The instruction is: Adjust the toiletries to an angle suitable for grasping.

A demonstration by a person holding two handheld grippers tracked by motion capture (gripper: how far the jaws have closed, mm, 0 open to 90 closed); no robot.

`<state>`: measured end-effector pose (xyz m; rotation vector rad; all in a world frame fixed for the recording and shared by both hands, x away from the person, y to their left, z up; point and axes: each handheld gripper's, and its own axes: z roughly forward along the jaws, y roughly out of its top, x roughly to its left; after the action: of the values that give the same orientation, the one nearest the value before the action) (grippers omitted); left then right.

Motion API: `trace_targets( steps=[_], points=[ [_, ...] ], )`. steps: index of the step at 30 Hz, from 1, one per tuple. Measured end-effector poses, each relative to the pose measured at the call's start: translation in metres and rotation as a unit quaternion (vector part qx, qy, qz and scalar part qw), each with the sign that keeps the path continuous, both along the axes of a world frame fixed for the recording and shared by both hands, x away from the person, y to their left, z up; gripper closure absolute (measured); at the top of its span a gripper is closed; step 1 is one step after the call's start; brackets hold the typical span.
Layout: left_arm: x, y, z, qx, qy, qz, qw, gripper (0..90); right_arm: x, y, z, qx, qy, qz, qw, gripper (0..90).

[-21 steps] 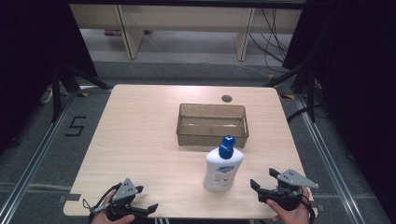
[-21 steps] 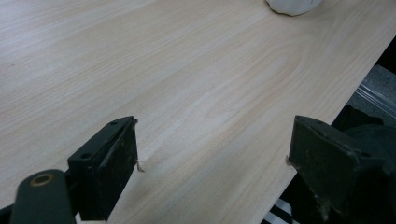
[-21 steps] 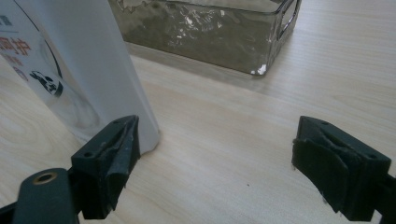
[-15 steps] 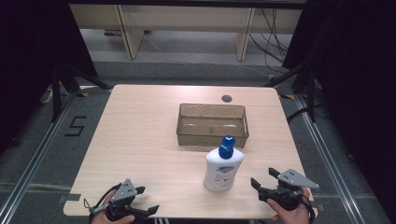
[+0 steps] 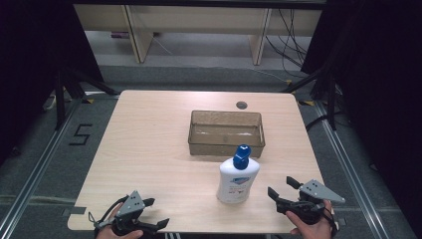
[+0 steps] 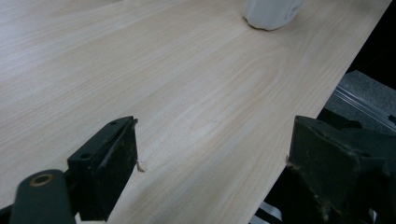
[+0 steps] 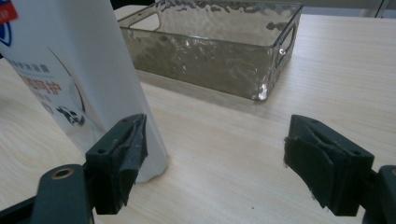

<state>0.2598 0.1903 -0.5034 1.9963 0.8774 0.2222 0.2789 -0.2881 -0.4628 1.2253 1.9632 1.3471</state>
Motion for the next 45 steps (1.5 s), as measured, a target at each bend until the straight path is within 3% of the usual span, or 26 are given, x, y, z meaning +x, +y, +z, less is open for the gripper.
trace_targets(
  steps=[3, 6, 7, 9, 14, 15, 22, 23, 26, 27, 32, 33, 38, 45],
  points=[
    [0.0, 0.0, 0.0, 0.0, 0.003, 0.002, 1.0, 15.2, -0.001, 0.0, 0.004, -0.002, -0.008, 0.002, 1.0, 21.8],
    [0.001, 0.001, 0.0, 0.012, 0.003, -0.003, 0.9999, 15.2, -0.003, 0.003, 0.008, 0.015, -0.001, 0.006, 0.9999, 22.3],
    [0.001, 0.001, -0.001, 0.012, 0.002, -0.003, 0.9999, 15.2, -0.004, 0.003, 0.011, 0.006, -0.015, 0.005, 0.9999, 22.8],
    [0.001, 0.001, -0.001, 0.007, 0.002, 0.001, 1.0, 15.2, -0.004, 0.003, 0.013, 0.006, -0.019, 0.006, 0.9998, 22.9],
    [0.001, 0.001, -0.001, 0.007, 0.003, 0.001, 1.0, 15.2, -0.009, 0.006, 0.021, 0.018, -0.01, 0.005, 0.9998, 23.2],
    [0.001, 0.001, -0.001, 0.006, 0.002, 0.002, 1.0, 15.2, -0.008, 0.006, 0.024, 0.005, -0.026, 0.01, 0.9996, 23.2],
    [0.001, 0.001, -0.001, 0.004, 0.005, 0.009, 0.9999, 15.2, -0.01, 0.009, 0.033, 0.004, -0.042, 0.013, 0.999, 23.9],
    [0.001, 0.001, -0.001, 0.006, 0.004, 0.006, 1.0, 15.2, -0.01, 0.01, 0.036, 0.002, -0.055, 0.017, 0.9983, 24.2],
    [0.001, 0.001, -0.001, 0.009, 0.005, 0.007, 0.9999, 15.2, -0.012, 0.012, 0.041, 0.01, -0.038, 0.017, 0.9991, 24.6],
    [0.002, 0.002, -0.001, 0.015, 0.004, 0.003, 0.9999, 15.2, -0.011, 0.014, 0.045, 0.007, -0.056, 0.019, 0.9982, 24.9],
    [0.001, 0.002, -0.002, 0.009, 0.006, 0.006, 0.9999, 15.2, -0.009, 0.019, 0.053, 0.002, -0.07, 0.032, 0.9971, 25.3],
    [0.001, 0.002, -0.002, 0.01, 0.006, 0.006, 0.9999, 15.2, -0.01, 0.02, 0.055, 0.002, -0.061, 0.03, 0.9977, 25.7],
    [0.001, 0.002, -0.002, 0.01, 0.006, 0.006, 0.9999, 15.2, -0.01, 0.024, 0.06, -0.005, -0.071, 0.042, 0.9966, 26.2],
    [0.002, 0.002, -0.003, 0.014, 0.004, 0.005, 0.9999, 15.2, -0.015, 0.032, 0.074, 0.006, -0.083, 0.054, 0.9951, 26.3]
  ],
)
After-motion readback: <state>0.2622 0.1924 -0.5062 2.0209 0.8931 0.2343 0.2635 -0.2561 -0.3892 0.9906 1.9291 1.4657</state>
